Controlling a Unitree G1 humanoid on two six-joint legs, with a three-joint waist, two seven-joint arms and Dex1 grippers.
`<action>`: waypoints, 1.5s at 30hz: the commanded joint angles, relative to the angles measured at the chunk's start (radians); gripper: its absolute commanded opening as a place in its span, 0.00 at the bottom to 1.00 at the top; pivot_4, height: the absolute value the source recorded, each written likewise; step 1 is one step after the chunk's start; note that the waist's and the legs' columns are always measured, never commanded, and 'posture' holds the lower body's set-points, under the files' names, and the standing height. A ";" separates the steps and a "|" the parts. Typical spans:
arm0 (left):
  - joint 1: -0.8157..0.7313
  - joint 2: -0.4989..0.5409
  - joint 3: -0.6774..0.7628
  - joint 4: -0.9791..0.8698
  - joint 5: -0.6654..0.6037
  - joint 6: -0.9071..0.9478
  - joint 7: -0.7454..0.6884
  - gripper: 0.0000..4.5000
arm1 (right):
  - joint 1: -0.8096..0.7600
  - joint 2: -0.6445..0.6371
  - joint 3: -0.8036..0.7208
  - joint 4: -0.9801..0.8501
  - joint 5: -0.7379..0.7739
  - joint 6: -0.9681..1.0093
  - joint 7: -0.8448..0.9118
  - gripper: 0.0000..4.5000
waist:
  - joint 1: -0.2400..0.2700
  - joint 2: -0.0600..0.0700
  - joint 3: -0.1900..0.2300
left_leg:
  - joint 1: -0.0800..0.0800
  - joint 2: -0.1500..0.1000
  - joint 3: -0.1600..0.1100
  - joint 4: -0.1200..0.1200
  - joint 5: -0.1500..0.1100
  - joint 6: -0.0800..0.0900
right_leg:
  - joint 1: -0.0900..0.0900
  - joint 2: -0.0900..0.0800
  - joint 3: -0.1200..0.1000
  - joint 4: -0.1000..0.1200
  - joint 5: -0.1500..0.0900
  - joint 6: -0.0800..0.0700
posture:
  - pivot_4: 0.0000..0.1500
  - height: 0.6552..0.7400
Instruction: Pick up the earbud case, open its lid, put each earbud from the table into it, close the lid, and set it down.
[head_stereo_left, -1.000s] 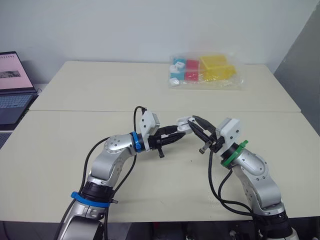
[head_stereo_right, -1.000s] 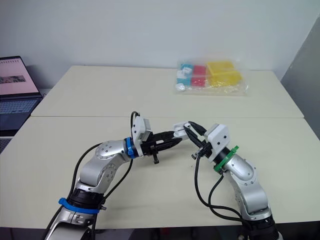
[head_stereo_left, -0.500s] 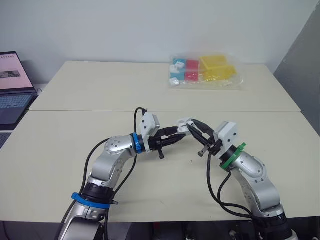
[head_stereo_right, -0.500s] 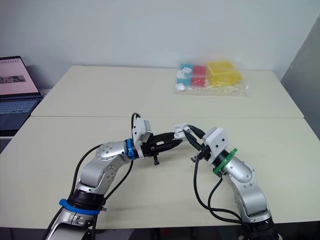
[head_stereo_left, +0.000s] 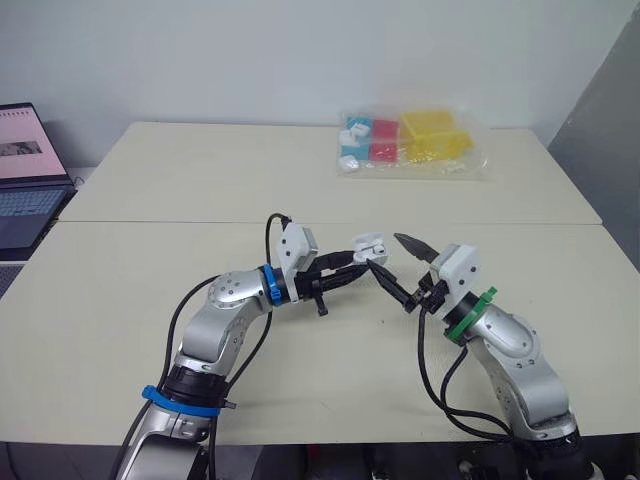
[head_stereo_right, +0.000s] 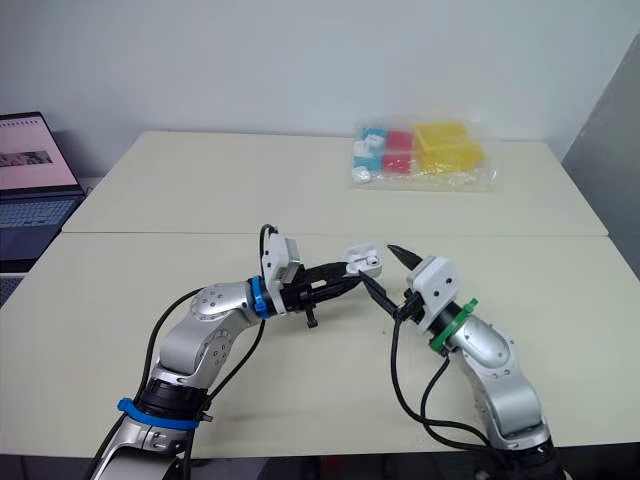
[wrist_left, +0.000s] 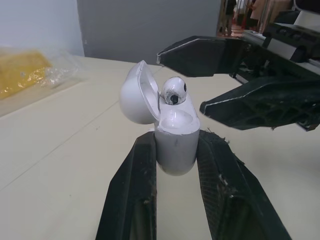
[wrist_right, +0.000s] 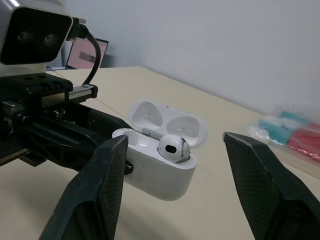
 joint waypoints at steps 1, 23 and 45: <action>0.000 0.001 0.016 -0.026 0.002 -0.028 0.008 0.17 | 0.022 -0.043 -0.057 -0.134 0.082 0.048 0.026 0.71 | 0.001 0.000 0.000 | 0.000 0.000 0.000 0.000 0.000 0.000 | 0.000 0.000 0.000 0.000 0.000 0.000 | 1.00 0.95; 0.023 0.011 -0.023 -0.007 0.062 -0.121 -0.026 0.17 | -0.332 -0.200 -0.129 0.178 0.094 0.834 -0.322 0.71 | -0.002 -0.001 0.000 | -0.004 0.000 0.000 -0.001 0.000 0.000 | -0.003 0.000 0.000 -0.001 0.000 0.000 | 1.00 0.95; 0.013 0.016 -0.026 -0.027 0.060 -0.099 -0.016 0.17 | -0.257 -0.013 -0.146 0.320 -0.038 0.709 -0.413 0.50 | 0.000 0.000 0.000 | -0.005 0.000 0.000 0.000 0.000 0.000 | -0.004 0.000 0.000 -0.001 0.000 0.000 | 1.00 0.95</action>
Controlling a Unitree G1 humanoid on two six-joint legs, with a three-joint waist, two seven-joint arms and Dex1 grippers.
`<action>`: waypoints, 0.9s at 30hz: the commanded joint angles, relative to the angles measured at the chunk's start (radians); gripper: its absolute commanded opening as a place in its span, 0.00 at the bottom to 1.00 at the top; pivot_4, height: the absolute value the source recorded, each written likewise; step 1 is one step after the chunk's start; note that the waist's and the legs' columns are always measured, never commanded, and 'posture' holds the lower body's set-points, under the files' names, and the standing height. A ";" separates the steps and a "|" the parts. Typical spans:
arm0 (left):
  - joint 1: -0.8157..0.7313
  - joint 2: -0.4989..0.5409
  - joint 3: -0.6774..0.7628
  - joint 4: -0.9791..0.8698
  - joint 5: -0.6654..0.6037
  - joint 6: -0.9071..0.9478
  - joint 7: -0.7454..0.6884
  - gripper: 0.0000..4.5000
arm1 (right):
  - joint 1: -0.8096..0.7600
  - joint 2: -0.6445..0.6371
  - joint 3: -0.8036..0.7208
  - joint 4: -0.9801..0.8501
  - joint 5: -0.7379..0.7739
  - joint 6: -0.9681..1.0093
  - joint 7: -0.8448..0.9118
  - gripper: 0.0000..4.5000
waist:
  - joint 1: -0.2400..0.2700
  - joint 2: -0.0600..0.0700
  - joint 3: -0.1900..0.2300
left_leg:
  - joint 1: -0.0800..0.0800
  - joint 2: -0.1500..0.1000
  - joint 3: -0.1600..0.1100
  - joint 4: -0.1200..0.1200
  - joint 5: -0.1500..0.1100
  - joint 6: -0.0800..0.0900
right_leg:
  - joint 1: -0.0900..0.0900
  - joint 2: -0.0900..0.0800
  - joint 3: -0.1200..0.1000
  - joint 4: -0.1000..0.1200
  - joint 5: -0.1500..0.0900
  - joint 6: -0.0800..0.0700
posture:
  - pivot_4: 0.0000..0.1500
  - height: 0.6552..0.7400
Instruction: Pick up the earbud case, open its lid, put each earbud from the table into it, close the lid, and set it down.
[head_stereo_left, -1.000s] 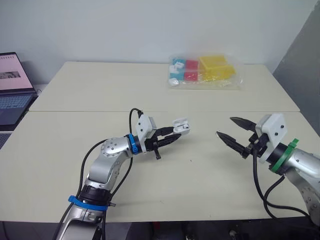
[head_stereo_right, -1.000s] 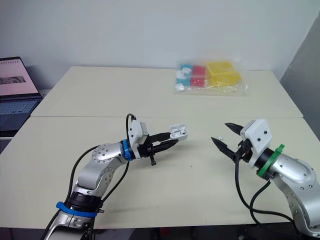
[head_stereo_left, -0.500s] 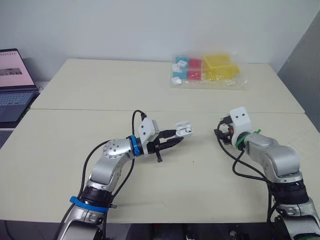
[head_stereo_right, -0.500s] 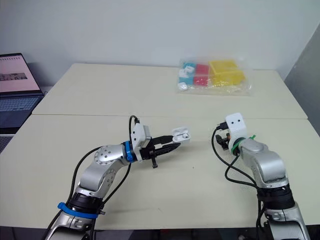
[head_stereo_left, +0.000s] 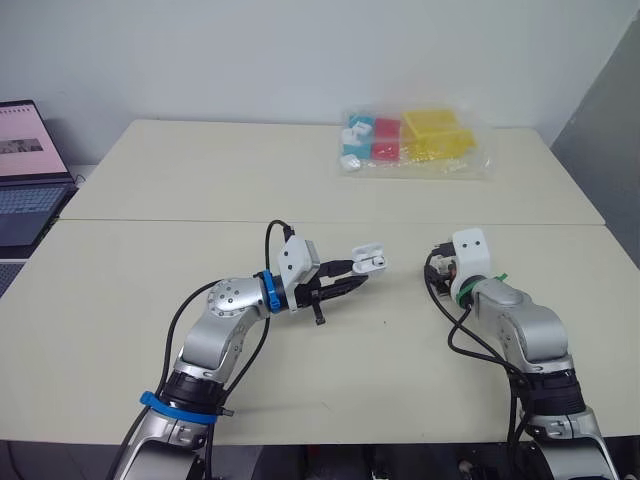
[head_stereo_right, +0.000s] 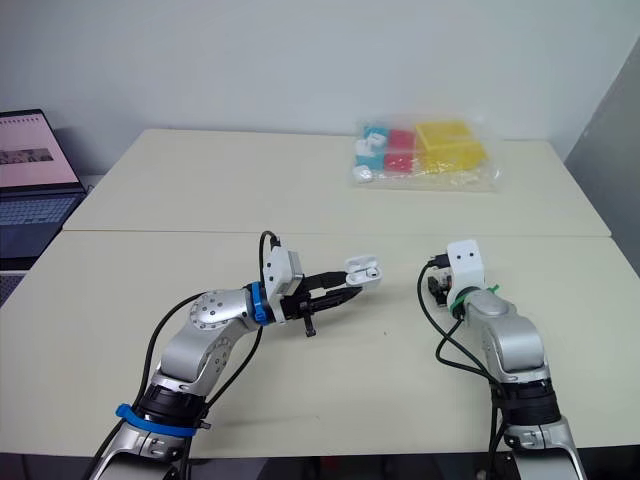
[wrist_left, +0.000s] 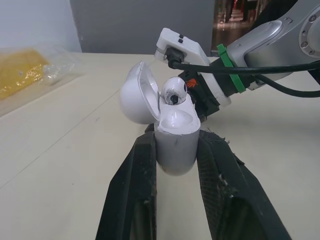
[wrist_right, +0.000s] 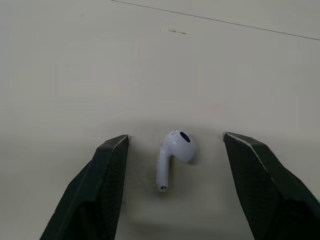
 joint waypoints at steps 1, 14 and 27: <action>-0.019 -0.001 0.001 -0.045 -0.005 -0.001 0.005 0.17 | 0.014 0.001 -0.027 0.002 -0.015 -0.017 -0.002 0.42 | 0.000 0.000 0.000 | 0.000 0.000 0.000 0.000 0.000 0.000 | 0.000 0.000 0.000 0.000 0.000 0.000 | 1.00 0.95; -0.013 0.003 0.001 -0.055 -0.001 0.007 0.006 0.17 | 0.025 -0.024 -0.034 -0.028 0.023 -0.003 0.086 0.10 | 0.001 0.000 0.000 | 0.001 0.000 0.000 0.000 0.000 0.000 | 0.001 0.000 0.000 0.000 0.000 0.000 | 1.00 0.95; 0.086 0.049 0.008 -0.154 -0.012 0.026 0.013 0.17 | 0.210 -0.674 0.077 -0.083 0.108 -0.480 1.009 0.10 | -0.004 0.001 0.002 | 0.002 0.000 0.000 0.000 -0.001 0.002 | 0.003 0.000 0.000 -0.003 0.000 0.001 | 1.00 0.95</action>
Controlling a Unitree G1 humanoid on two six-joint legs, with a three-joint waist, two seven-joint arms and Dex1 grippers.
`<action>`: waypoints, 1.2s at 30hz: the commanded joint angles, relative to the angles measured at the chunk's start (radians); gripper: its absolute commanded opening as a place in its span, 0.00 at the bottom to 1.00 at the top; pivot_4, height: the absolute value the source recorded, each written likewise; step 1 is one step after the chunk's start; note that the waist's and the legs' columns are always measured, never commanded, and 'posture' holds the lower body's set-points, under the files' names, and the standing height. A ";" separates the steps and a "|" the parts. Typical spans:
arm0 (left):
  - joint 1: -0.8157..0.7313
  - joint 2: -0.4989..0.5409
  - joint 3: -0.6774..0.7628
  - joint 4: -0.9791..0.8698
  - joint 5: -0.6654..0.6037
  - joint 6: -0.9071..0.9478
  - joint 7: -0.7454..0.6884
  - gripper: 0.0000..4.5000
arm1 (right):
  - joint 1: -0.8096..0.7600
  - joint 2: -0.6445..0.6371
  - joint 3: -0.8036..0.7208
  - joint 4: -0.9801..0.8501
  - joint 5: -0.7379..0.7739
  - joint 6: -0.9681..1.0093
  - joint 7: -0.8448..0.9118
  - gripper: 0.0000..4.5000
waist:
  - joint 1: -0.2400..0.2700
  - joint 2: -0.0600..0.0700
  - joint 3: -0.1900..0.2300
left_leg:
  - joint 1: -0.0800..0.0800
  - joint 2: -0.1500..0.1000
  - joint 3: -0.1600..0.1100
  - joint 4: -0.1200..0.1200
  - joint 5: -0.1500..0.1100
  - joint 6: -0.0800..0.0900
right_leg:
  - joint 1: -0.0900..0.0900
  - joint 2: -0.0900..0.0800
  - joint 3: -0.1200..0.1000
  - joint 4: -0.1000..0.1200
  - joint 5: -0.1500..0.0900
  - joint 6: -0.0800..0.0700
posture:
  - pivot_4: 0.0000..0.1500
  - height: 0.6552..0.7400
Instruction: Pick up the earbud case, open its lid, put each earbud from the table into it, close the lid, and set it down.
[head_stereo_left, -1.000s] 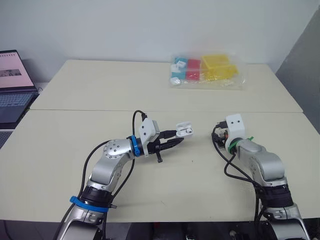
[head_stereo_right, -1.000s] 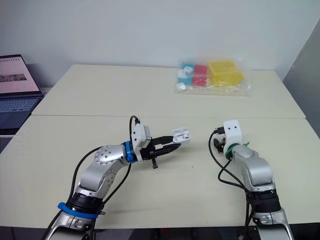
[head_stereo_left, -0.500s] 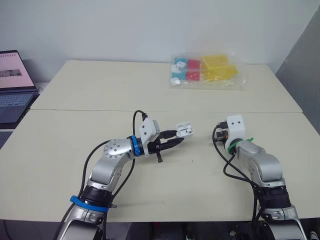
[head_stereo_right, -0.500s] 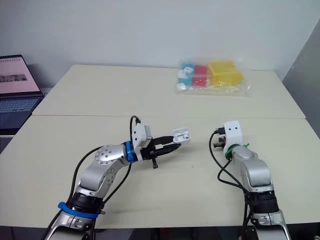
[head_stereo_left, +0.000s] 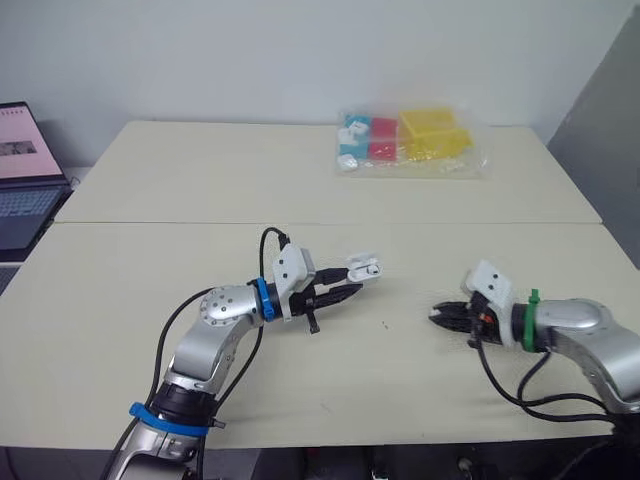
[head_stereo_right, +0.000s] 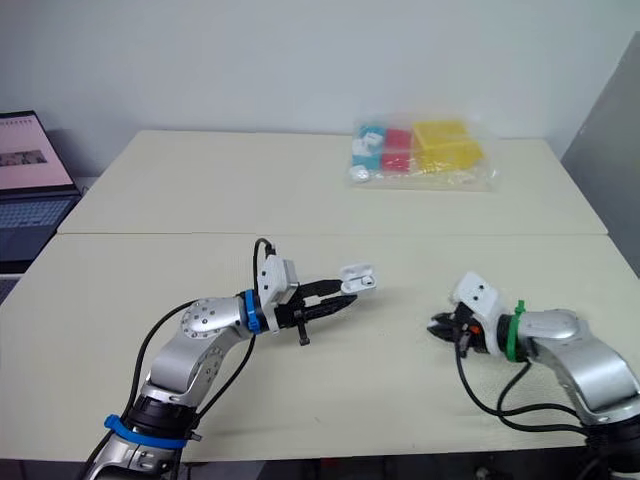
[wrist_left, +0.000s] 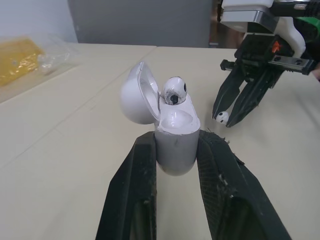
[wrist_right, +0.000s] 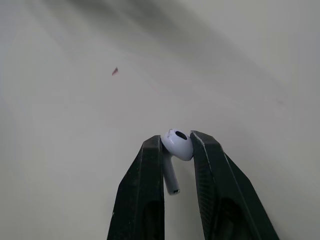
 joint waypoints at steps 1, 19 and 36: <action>0.025 0.018 0.006 -0.080 -0.012 0.012 0.008 0.17 | -0.009 -0.142 0.021 0.131 -0.108 -0.295 0.203 0.10 | 0.002 0.001 0.000 | 0.001 0.000 0.000 0.000 0.000 0.000 | 0.001 0.000 0.000 0.000 0.000 0.000 | 1.00 0.95; 0.045 0.046 0.017 -0.152 -0.035 0.095 0.032 0.17 | -0.162 -0.156 0.155 0.414 -0.263 -0.573 0.479 0.10 | 0.006 0.001 0.001 | 0.003 0.000 0.001 0.000 0.000 0.000 | 0.001 0.000 0.001 0.002 -0.001 -0.001 | 1.00 0.95; 0.064 0.048 0.013 -0.185 -0.044 0.119 0.048 0.17 | -0.088 -0.232 -0.010 0.241 -0.159 -0.498 0.472 0.78 | 0.007 0.001 0.001 | 0.004 0.000 0.001 0.000 0.000 0.000 | 0.002 0.000 0.001 0.003 -0.001 -0.001 | 1.00 0.95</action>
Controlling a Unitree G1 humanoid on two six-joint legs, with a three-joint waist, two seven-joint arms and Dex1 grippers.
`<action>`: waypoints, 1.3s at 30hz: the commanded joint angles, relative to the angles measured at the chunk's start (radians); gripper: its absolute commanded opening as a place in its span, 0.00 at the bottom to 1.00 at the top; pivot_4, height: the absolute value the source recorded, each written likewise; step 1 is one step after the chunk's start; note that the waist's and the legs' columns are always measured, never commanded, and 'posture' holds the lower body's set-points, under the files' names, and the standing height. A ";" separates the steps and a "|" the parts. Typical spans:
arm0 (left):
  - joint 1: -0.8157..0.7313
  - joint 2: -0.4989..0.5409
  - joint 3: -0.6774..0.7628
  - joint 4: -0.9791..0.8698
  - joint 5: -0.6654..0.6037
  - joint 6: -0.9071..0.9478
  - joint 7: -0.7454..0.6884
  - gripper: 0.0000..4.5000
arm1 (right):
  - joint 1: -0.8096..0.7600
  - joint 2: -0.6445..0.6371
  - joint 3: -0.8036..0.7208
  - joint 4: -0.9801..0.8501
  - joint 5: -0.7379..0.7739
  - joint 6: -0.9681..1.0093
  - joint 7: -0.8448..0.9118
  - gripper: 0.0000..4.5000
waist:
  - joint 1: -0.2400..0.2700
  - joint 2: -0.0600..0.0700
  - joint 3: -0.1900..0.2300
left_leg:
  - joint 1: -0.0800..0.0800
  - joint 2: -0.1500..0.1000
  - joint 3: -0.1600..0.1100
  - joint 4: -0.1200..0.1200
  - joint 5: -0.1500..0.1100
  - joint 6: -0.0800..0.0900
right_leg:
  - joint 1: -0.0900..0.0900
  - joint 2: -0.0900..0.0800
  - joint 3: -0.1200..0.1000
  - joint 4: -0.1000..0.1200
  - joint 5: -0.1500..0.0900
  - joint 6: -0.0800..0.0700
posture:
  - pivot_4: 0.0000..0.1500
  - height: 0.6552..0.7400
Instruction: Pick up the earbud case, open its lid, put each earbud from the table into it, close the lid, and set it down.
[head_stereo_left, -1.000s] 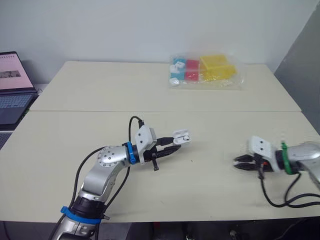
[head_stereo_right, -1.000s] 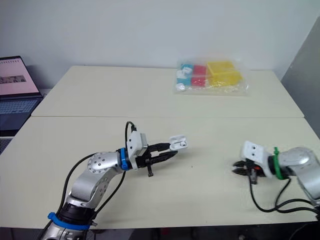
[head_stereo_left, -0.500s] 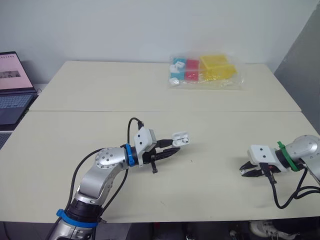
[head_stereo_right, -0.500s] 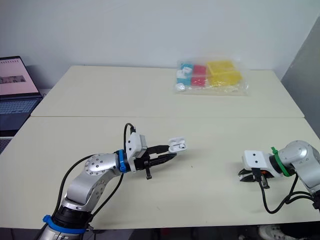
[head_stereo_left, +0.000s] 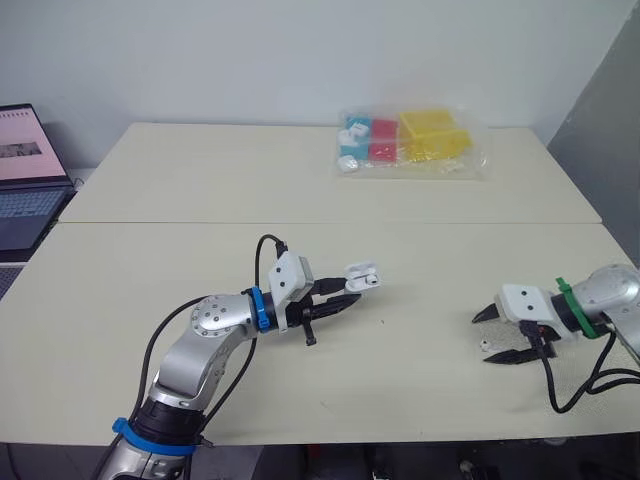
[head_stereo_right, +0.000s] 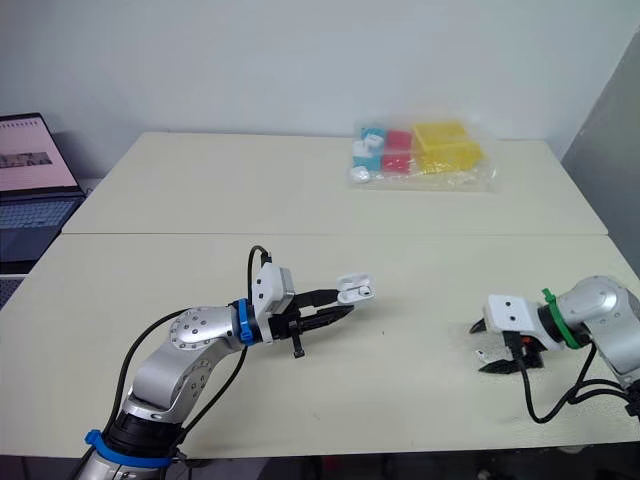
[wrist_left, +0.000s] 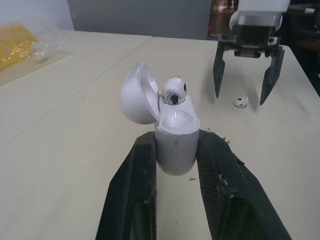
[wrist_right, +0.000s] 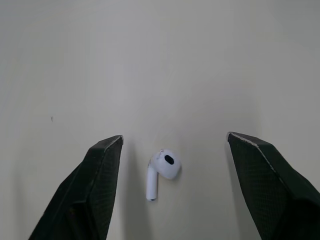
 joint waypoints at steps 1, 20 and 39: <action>0.012 0.004 0.012 -0.054 -0.019 -0.009 0.006 0.17 | 0.065 -0.053 -0.132 -0.118 0.074 0.095 -0.025 0.78 | 0.001 0.000 0.000 | 0.000 0.000 0.000 0.000 0.000 0.000 | 0.000 0.000 0.000 0.000 0.000 0.000 | 1.00 0.95; 0.044 -0.044 -0.013 -0.027 -0.002 -0.045 0.019 0.17 | 0.027 -0.108 0.047 -0.523 0.095 0.975 -0.360 0.78 | 0.001 0.000 0.000 | -0.003 -0.001 0.000 0.000 0.000 0.000 | -0.002 -0.001 0.000 -0.001 0.000 0.000 | 1.00 0.95; 0.063 -0.071 -0.028 -0.029 0.008 -0.060 0.047 0.17 | -0.109 -0.085 0.254 -0.420 -0.033 0.858 -0.352 0.78 | -0.001 0.000 0.000 | -0.002 0.000 0.000 0.000 0.000 0.000 | -0.001 -0.001 -0.001 -0.001 0.000 0.000 | 1.00 0.95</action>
